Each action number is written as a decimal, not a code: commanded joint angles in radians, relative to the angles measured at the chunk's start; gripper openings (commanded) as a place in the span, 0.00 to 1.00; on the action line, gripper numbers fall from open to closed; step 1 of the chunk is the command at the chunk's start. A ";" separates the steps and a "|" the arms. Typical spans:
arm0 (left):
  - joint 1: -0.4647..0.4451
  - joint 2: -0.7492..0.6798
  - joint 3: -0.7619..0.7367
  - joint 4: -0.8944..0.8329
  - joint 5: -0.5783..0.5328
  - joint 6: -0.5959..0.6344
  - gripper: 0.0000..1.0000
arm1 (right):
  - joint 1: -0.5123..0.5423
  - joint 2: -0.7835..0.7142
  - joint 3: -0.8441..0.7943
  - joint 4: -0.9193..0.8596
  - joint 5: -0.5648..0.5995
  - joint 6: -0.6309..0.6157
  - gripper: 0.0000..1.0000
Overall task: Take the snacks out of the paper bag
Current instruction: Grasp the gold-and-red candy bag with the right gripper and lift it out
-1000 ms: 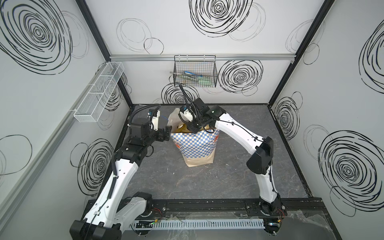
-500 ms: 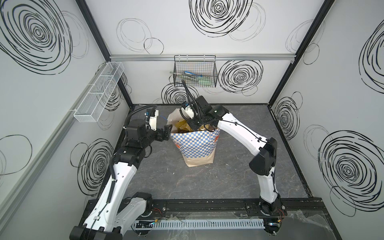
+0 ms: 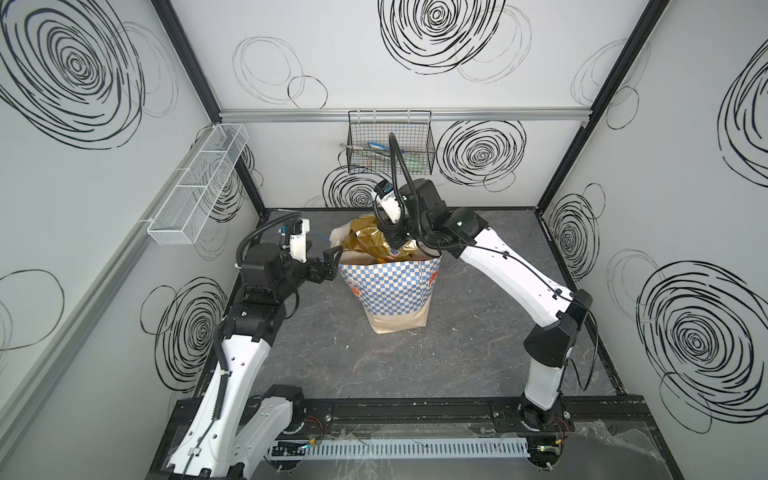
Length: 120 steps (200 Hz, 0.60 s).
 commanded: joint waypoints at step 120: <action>0.039 -0.067 -0.069 0.258 0.379 -0.089 0.96 | 0.011 -0.151 0.153 0.225 -0.013 0.064 0.00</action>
